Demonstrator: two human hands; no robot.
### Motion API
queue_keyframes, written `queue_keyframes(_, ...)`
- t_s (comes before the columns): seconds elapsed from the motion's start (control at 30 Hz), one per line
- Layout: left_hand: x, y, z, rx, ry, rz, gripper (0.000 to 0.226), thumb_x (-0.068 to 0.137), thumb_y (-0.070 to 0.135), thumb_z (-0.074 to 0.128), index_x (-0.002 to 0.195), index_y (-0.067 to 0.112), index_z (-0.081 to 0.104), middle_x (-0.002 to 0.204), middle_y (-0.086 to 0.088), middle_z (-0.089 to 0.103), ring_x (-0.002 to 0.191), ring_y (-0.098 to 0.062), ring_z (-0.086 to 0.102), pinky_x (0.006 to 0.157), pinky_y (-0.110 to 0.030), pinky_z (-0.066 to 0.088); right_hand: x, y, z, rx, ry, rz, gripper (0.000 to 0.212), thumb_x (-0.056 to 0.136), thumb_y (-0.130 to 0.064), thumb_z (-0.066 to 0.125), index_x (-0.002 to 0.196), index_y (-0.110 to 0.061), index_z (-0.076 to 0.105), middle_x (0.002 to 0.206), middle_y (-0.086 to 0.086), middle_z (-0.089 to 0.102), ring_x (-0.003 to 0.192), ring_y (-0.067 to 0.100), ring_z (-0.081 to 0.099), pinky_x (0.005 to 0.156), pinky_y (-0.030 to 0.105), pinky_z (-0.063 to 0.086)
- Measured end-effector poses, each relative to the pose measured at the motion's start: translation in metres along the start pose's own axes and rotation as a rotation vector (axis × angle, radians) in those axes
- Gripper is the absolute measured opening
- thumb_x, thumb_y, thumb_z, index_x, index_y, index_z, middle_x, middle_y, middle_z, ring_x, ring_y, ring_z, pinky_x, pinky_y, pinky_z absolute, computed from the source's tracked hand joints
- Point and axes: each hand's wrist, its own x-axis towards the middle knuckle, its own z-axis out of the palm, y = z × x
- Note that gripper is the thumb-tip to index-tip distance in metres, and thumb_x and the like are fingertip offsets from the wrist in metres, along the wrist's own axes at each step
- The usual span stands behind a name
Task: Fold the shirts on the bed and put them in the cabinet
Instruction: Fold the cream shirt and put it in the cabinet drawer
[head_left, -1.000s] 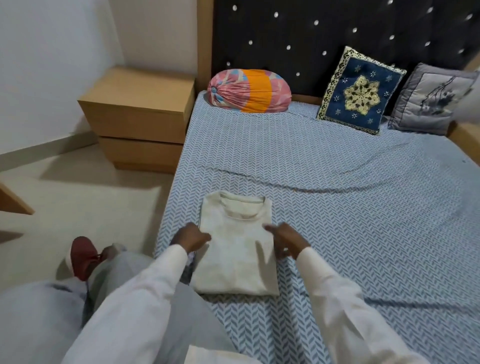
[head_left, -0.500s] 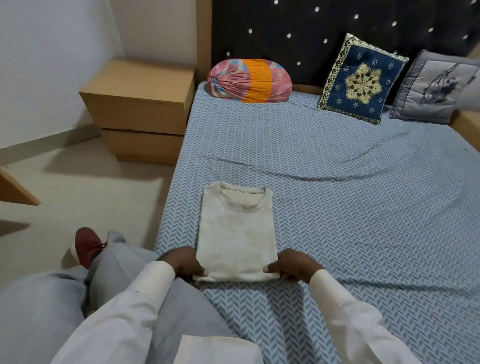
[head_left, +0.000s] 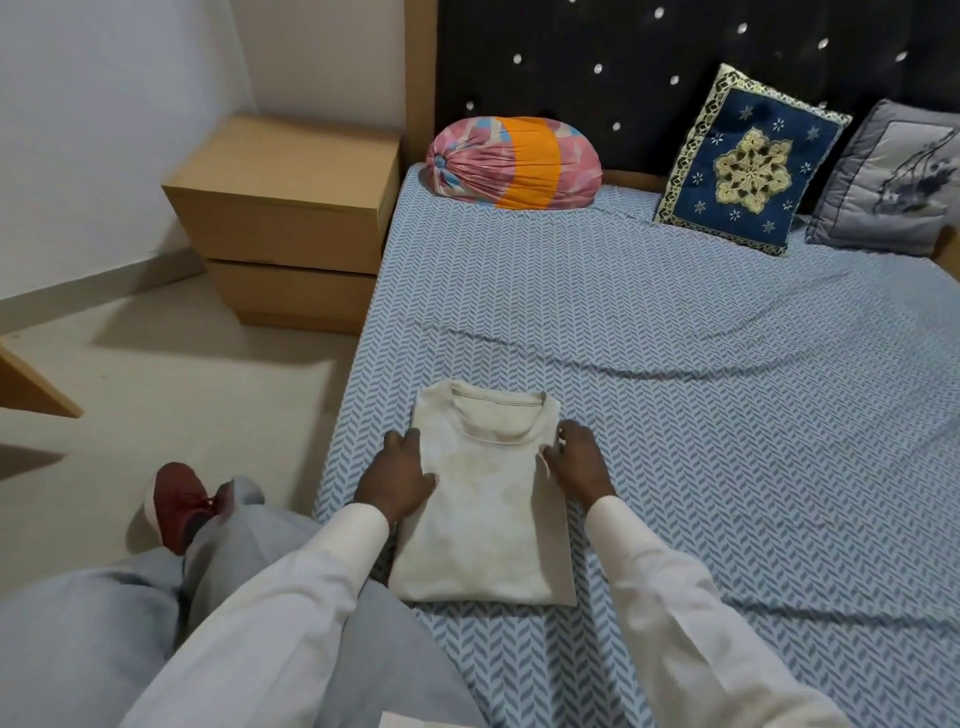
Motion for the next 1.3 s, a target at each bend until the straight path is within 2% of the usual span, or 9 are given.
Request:
queue_keyframes(0.17, 0.041, 0.010, -0.005, -0.056, 0.103, -0.098, 0.066, 0.098, 0.028, 0.052, 0.152, 0.009, 0.020, 0.144, -0.020, 0.032, 0.120, -0.041, 0.051, 0.096, -0.046, 0.044, 0.046, -0.013, 0.005, 0.096, 0.029, 0.092, 0.040, 0.088, -0.024, 0.061, 0.124, -0.011, 0.051, 0.120, 0.019, 0.060, 0.111, 0.038, 0.059, 0.087, 0.041, 0.047)
queue_keyframes(0.43, 0.089, 0.005, -0.014, -0.090, 0.119, -0.215, 0.031, 0.097, 0.024, 0.047, 0.120, 0.004, 0.050, 0.127, -0.021, 0.056, 0.114, -0.040, 0.056, 0.094, -0.046, 0.048, 0.064, -0.015, 0.013, 0.136, -0.014, 0.101, 0.064, 0.087, -0.038, 0.067, 0.141, -0.018, 0.040, 0.137, 0.013, 0.053, 0.124, 0.035, 0.054, 0.100, 0.045, 0.046)
queue_keyframes(0.7, 0.057, -0.004, -0.003, -0.069, 0.081, -0.352, 0.072, 0.093, 0.069, 0.032, 0.116, 0.008, 0.064, 0.123, -0.018, 0.062, 0.112, -0.036, 0.059, 0.091, -0.039, 0.046, -0.010, -0.007, 0.015, 0.113, -0.008, 0.167, 0.108, 0.071, -0.089, 0.046, 0.154, -0.027, 0.015, 0.153, 0.005, 0.043, 0.131, 0.032, 0.051, 0.103, 0.047, 0.045)
queue_keyframes(0.83, 0.025, -0.018, 0.010, -0.032, -0.007, -0.256, 0.069, 0.084, 0.076, 0.045, 0.089, 0.011, 0.066, 0.102, -0.014, 0.067, 0.093, -0.031, 0.065, 0.074, -0.032, 0.048, -0.051, 0.016, 0.021, 0.070, -0.039, 0.118, 0.094, 0.087, -0.078, 0.041, 0.158, -0.028, 0.003, 0.156, 0.006, 0.041, 0.136, 0.029, 0.048, 0.108, 0.043, 0.040)
queue_keyframes(1.0, -0.002, -0.020, 0.014, -0.065, -0.048, -0.170, 0.035, 0.087, 0.048, 0.066, 0.081, 0.016, 0.052, 0.086, -0.003, 0.057, 0.090, -0.028, 0.062, 0.068, -0.031, 0.043, -0.076, 0.028, 0.023, 0.166, -0.016, -0.001, 0.083, 0.095, -0.058, 0.050, 0.157, -0.035, 0.000, 0.156, 0.003, 0.041, 0.136, 0.026, 0.048, 0.106, 0.039, 0.043)
queue_keyframes(1.07, -0.005, -0.018, 0.013, -0.175, -0.001, -0.161, 0.029, 0.087, 0.037, 0.069, 0.088, 0.017, 0.048, 0.090, -0.003, 0.061, 0.088, -0.027, 0.061, 0.073, -0.033, 0.046, -0.070, 0.028, 0.020, 0.183, -0.022, -0.041, 0.083, 0.095, -0.049, 0.058, 0.157, -0.037, 0.003, 0.161, 0.002, 0.032, 0.144, 0.025, 0.036, 0.111, 0.038, 0.038)
queue_keyframes(1.13, -0.004, -0.022, 0.013, -0.313, 0.037, -0.148, 0.041, 0.084, 0.029, 0.072, 0.116, 0.020, 0.048, 0.113, -0.006, 0.066, 0.098, -0.028, 0.063, 0.083, -0.034, 0.048, -0.062, 0.020, 0.014, 0.237, -0.057, -0.073, 0.082, 0.092, -0.037, 0.065, 0.155, -0.040, 0.013, 0.160, 0.001, 0.028, 0.146, 0.023, 0.027, 0.111, 0.038, 0.034)
queue_keyframes(1.2, -0.003, -0.024, 0.012, -0.378, 0.016, -0.068, 0.078, 0.084, 0.023, 0.072, 0.148, 0.028, 0.028, 0.130, -0.004, 0.061, 0.110, -0.028, 0.063, 0.088, -0.032, 0.046, -0.052, 0.011, 0.007, 0.352, -0.112, -0.077, 0.075, 0.088, -0.026, 0.069, 0.148, -0.043, 0.028, 0.152, 0.001, 0.033, 0.140, 0.022, 0.031, 0.104, 0.033, 0.034)
queue_keyframes(1.3, 0.000, -0.026, 0.015, -0.406, -0.040, 0.047, 0.093, 0.087, 0.025, 0.070, 0.155, 0.043, 0.011, 0.144, 0.000, 0.047, 0.127, -0.023, 0.052, 0.103, -0.031, 0.041, -0.041, 0.006, 0.001, 0.494, -0.194, -0.020, 0.058, 0.085, -0.022, 0.070, 0.132, -0.049, 0.047, 0.141, 0.000, 0.040, 0.127, 0.018, 0.044, 0.100, 0.032, 0.044)
